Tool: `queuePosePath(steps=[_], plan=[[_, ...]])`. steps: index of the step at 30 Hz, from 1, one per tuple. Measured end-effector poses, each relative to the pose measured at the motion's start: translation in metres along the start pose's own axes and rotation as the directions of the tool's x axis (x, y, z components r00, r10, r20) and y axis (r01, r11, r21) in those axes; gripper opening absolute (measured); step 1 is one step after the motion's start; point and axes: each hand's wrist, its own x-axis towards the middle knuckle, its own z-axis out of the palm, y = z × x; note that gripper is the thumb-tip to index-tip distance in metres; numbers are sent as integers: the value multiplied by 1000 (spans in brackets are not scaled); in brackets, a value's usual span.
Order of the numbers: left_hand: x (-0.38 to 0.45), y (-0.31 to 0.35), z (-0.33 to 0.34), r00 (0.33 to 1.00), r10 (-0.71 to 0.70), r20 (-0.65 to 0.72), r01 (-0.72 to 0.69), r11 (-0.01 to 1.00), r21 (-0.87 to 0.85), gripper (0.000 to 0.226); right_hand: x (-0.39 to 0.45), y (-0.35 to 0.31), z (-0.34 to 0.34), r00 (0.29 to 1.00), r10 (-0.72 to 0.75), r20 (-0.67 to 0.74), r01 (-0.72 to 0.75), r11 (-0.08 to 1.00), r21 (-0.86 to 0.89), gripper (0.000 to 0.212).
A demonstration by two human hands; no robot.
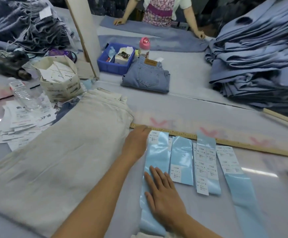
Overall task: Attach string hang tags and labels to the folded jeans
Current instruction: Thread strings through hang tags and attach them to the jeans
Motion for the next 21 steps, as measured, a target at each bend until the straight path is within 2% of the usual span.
queuePosePath(steps=[3,7,9,12,14,16,18,21], plan=[[74,-21,17,956,139,259,-207,944,256,46,0,1,1,998,5,-58,-5,1000,13,61],[99,-52,20,886,234,400,-391,840,376,24,3,7,5,992,-7,-124,8,1000,10,61],[102,-65,18,873,262,412,-452,751,481,24,2,7,6,992,-16,-127,18,1000,8,61],[105,-69,12,854,331,401,-511,681,525,24,3,7,5,992,-15,-125,18,1000,21,62],[106,-68,5,851,395,346,-524,681,511,28,3,6,5,993,-12,-121,15,999,30,61],[106,-67,-1,850,440,289,-526,683,507,20,2,6,5,994,-8,-112,13,999,45,61],[104,-61,-7,840,460,286,-541,674,503,15,2,6,6,995,-14,-104,20,998,59,61],[109,-45,-12,847,431,311,-530,726,438,19,2,7,6,996,-12,-94,18,997,70,62]])
